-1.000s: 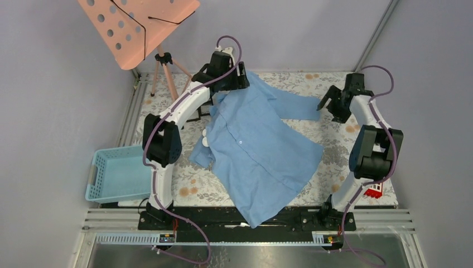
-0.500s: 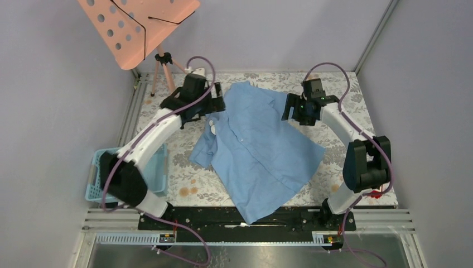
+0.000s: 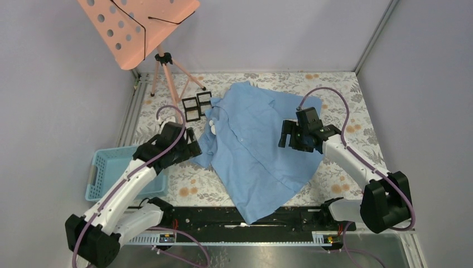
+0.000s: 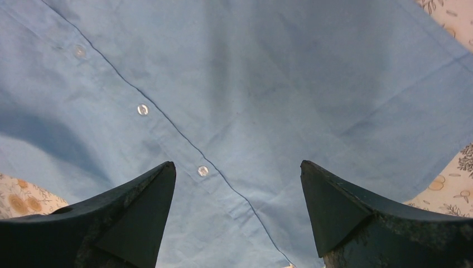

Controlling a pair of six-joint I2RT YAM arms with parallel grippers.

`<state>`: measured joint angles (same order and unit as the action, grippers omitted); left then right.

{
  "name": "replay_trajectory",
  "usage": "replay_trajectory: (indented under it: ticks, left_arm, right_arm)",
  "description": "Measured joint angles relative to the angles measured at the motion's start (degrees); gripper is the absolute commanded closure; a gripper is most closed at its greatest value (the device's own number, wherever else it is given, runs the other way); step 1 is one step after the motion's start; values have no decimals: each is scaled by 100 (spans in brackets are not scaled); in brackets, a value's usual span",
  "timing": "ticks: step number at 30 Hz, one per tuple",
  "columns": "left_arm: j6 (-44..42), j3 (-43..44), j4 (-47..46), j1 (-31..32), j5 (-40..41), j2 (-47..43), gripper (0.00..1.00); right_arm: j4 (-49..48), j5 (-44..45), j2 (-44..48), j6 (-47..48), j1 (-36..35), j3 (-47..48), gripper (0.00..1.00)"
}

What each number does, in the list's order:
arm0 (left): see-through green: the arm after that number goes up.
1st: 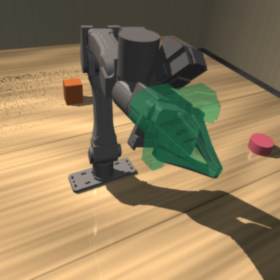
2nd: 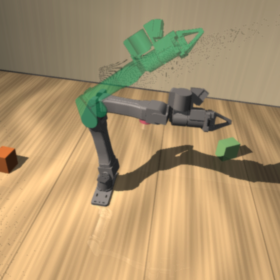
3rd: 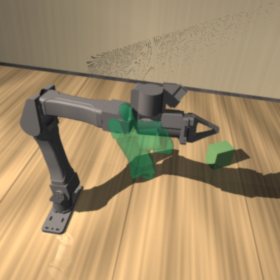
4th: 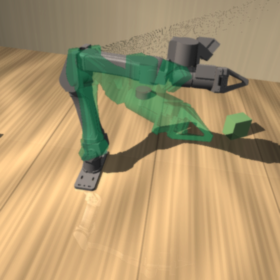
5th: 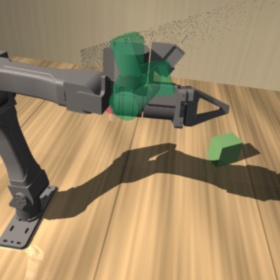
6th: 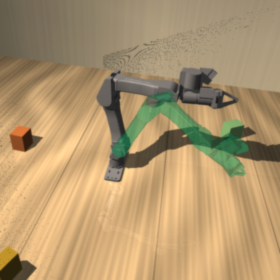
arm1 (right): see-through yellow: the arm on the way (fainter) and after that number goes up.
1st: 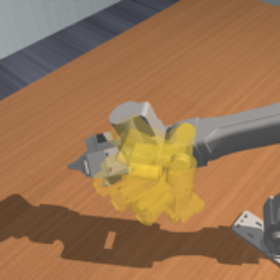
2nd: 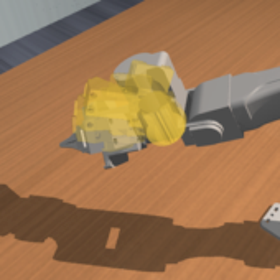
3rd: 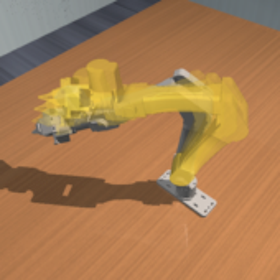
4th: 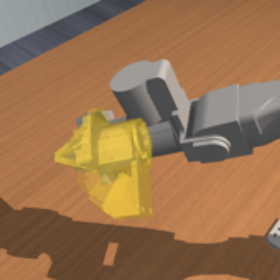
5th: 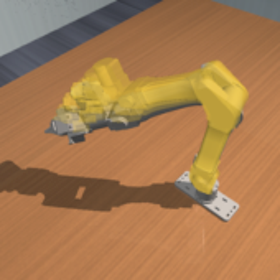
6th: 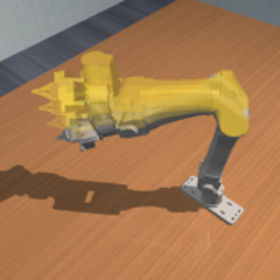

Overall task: Pin the brooch onto the clothing
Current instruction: Flatten out the clothes at the center of the board.

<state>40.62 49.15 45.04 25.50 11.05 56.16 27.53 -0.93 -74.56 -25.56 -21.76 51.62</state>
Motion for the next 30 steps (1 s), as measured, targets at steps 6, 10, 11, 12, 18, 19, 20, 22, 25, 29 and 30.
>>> replay_trajectory:
  ticks: [6, 10, 11, 12, 18, 19, 20, 22, 25, 29, 30]
  left_arm:
    - [343, -664, 236, 0, 138, -297, 24]
    - [365, -868, 66, 11, 103, 122, 26]
    - [363, -885, -46, 11, 87, 227, 26]
    - [363, -894, -175, 11, 72, 326, 26]
    - [315, -813, -798, 11, 57, 1154, 25]
    - [297, -798, -879, 11, 55, 1298, 26]
    - [295, -791, -953, 11, 55, 1405, 26]
    - [295, -787, -1106, 11, 46, 1602, 29]
    - [299, -776, -1325, 11, -4, 1849, 35]
    - [302, -772, -1596, 13, -28, 2229, 41]
    - [304, -772, -1637, 13, -28, 2288, 42]
  right_arm:
    - [-17, 4, 302, -127, 0, -221, 10]
    - [-83, 4, 673, -138, 0, -319, 10]
    - [-92, 4, 774, -138, 0, -361, 11]
    - [-94, 4, 857, -144, 0, -400, 10]
    - [-76, 4, 1200, -155, 0, -640, 10]
    - [-74, 4, 1239, -155, 0, -660, 10]
    - [-66, 4, 1274, -155, 0, -671, 10]
    - [-50, 9, 1353, -155, 0, -699, 10]
    - [-24, 31, 1434, -153, 0, -730, 10]
    - [7, 42, 1436, -146, 0, -741, 10]
    - [7, 42, 1436, -144, 0, -750, 10]
